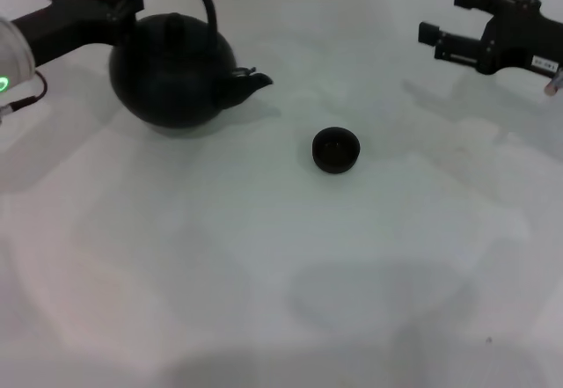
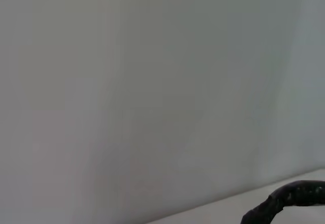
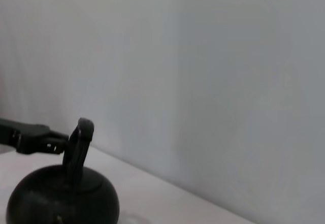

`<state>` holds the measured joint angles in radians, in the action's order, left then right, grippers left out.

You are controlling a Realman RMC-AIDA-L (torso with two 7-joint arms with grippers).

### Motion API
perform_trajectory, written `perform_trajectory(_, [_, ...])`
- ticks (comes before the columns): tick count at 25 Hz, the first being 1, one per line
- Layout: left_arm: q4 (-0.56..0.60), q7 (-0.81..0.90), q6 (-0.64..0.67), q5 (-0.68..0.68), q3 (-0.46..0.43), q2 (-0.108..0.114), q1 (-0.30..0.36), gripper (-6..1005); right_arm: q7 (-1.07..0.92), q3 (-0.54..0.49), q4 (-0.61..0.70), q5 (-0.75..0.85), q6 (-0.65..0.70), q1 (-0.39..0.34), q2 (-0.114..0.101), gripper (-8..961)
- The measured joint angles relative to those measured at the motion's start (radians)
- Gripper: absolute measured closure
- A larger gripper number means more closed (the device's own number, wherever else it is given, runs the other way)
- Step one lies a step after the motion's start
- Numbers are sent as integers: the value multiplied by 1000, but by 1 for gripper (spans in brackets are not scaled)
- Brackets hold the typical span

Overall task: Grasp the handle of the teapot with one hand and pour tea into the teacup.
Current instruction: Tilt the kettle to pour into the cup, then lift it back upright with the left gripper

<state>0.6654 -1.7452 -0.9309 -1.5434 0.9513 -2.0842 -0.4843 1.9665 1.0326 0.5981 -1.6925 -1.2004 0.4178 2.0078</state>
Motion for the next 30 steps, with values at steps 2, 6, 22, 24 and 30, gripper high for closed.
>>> perform_trajectory(2, [70,42,44,-15,102,1,28,870,1,-7,4,-12,0,-1,0,111])
perform_trajectory(6, [249,153,170,-10,310,5,108,870,2,-30,8,-45,-2,-1,-2,112])
perform_trajectory(22, [540,501,250,301,464,7,191,869,-8,-116,35,-97,-13,-7,-2,113])
perform_trajectory(24, [587,579,251,392,488,6,191,869,-7,-119,36,-100,-13,-9,-2,113])
perform_trajectory(30, [659,734,259,586,563,5,184,869,-2,-123,36,-100,-13,-12,-3,113])
